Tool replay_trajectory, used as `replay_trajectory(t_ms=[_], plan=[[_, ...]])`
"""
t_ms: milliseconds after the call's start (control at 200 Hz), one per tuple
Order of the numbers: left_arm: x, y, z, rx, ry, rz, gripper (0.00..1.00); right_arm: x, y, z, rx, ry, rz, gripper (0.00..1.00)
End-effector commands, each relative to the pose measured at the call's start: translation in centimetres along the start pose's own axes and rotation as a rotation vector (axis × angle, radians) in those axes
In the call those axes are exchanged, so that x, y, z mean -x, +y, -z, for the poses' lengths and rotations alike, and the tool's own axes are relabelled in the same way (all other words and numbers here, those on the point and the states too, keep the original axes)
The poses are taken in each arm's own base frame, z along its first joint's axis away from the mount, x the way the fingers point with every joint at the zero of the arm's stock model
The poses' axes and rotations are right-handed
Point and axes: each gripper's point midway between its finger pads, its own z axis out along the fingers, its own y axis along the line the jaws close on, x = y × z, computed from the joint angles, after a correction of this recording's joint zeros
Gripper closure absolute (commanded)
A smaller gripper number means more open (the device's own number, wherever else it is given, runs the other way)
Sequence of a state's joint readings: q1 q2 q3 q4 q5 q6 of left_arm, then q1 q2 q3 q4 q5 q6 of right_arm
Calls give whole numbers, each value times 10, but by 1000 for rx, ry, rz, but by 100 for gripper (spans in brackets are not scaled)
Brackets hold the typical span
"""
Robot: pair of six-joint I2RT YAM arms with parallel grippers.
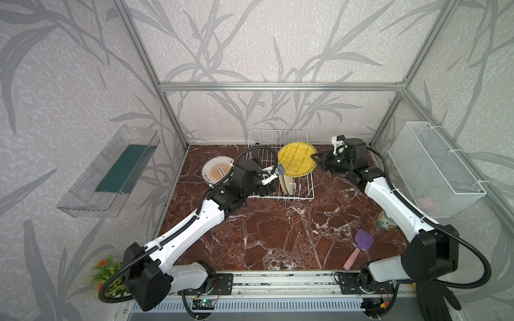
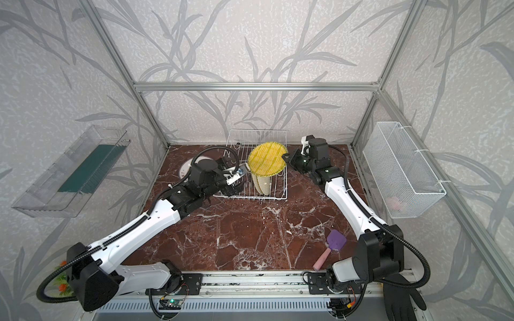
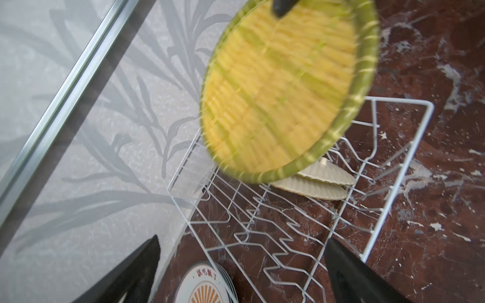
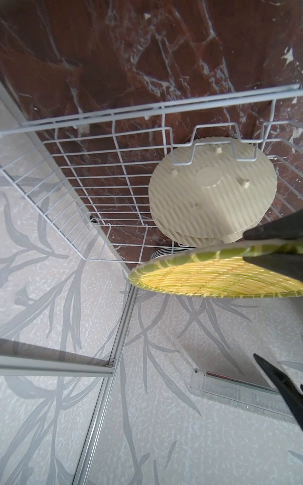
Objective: Unload the plates from the dish rack
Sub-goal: Place a plate at the middle-left of the table.
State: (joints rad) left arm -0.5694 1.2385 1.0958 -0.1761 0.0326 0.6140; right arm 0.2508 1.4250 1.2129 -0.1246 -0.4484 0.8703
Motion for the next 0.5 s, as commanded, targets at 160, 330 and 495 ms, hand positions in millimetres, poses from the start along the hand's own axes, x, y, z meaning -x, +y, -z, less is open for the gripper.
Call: replay_trajectory(t_ms=[160,330,495], plan=[[29,42,16,-200,-185,696,1,11,44,27,207,-91,279,100],[35,41,4,-360,-234,895,3,5,51,32,270,-108,369,100],[32,26,-17,-502,-184,987,7,-2,56,34,314,-124,445,100]])
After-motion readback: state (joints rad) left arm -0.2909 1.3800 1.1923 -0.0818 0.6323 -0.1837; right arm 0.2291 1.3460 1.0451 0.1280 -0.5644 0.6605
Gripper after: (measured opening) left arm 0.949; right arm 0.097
